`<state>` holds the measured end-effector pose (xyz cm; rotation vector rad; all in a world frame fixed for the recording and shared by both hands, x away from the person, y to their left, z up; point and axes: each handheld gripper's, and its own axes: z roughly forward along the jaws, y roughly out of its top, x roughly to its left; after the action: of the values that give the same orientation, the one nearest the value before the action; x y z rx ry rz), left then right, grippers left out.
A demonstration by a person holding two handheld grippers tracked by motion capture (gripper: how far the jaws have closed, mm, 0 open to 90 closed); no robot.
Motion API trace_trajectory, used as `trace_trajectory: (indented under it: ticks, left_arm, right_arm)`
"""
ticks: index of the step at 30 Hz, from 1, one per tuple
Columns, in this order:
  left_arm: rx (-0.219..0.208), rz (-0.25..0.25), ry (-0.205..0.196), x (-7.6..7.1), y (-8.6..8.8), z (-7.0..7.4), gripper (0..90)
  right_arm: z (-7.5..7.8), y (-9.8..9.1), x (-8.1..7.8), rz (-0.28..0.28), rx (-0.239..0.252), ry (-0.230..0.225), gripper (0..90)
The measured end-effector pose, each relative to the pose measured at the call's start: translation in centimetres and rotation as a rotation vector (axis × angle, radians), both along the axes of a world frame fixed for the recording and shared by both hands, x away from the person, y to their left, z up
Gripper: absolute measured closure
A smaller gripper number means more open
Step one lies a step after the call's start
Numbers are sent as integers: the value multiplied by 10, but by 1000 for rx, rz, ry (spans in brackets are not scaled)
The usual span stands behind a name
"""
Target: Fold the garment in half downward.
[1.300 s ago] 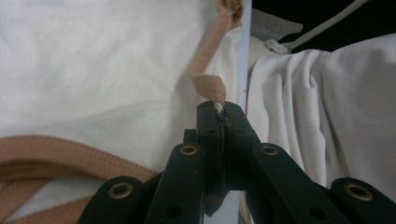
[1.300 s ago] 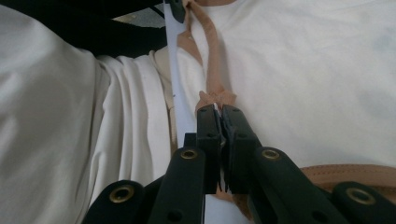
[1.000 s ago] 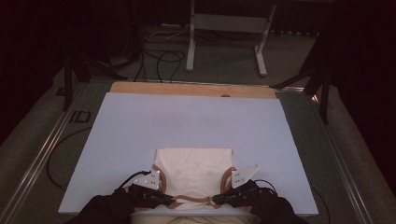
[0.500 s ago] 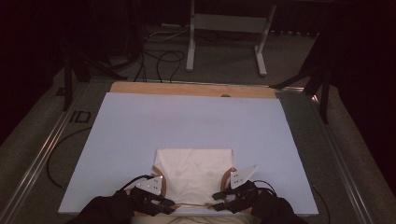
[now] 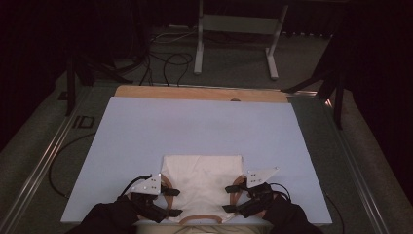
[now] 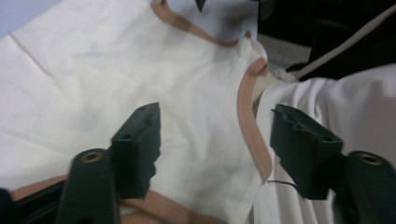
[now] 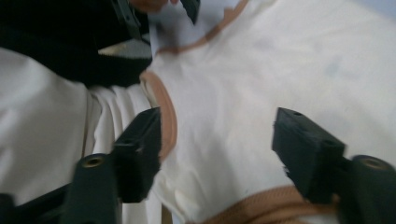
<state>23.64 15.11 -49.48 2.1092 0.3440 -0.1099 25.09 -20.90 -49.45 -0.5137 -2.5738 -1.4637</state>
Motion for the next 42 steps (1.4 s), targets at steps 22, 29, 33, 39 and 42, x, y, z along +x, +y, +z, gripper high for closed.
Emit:
trace_trajectory:
  ticks: [22, 29, 33, 39, 42]
  left_arm:
    - [-26, 164, -143, 17, 0, 6, 5]
    - [-20, 218, -166, 24, 5, 4, 5]
    - [-12, 244, -173, 29, 7, 1, 5]
    - [3, 273, -199, 35, 12, 2, 5]
    - [9, 283, -193, 39, 14, 2, 5]
  right_arm:
    - [16, -4, 17, -212, 45, -219, 131]
    - [10, -8, 19, -244, 42, -209, 117]
    - [8, -9, 21, -246, 30, -191, 103]
    - [7, -11, 24, -245, 22, -194, 103]
    - [7, -13, 26, -250, 18, -196, 103]
